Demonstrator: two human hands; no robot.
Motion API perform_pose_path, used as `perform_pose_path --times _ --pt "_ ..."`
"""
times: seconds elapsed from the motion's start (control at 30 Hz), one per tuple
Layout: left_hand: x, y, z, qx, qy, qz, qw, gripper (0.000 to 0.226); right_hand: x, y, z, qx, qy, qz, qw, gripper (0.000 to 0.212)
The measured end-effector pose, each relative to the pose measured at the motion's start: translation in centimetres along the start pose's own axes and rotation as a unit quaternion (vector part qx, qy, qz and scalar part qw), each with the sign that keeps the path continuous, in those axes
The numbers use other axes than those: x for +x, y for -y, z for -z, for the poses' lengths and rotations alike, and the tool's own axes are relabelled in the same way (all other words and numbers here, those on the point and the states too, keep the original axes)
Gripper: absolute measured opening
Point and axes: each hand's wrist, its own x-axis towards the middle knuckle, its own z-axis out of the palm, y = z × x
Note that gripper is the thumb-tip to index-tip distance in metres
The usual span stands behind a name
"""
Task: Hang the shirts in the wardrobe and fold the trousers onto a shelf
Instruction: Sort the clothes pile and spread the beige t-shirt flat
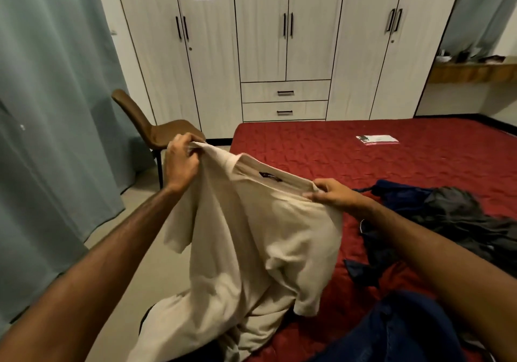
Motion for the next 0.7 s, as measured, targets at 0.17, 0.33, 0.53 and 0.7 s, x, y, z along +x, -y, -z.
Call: perform_pose_path --times 0.17,0.33,0.53,0.7 --pt "2.2 -0.8 1.6 0.062 0.009 -0.031 0.998 0.021 -1.4 3.0 3.8 0.03 0.095 -0.079 0.992 0.039" --pt "5.4 -3.4 3.6 0.284 0.041 -0.227 0.931 0.007 1.1 5.6 9.5 -0.202 -0.148 -0.065 0.966 0.024" --pt "10.9 -7.7 5.9 0.434 0.036 -0.273 0.858 0.007 0.2 12.4 13.4 -0.444 -0.405 -0.064 0.797 0.028" --pt "13.2 -13.0 6.7 0.269 0.028 -0.024 0.962 0.023 -1.7 18.1 14.7 -0.088 -0.329 -0.143 0.929 0.028"
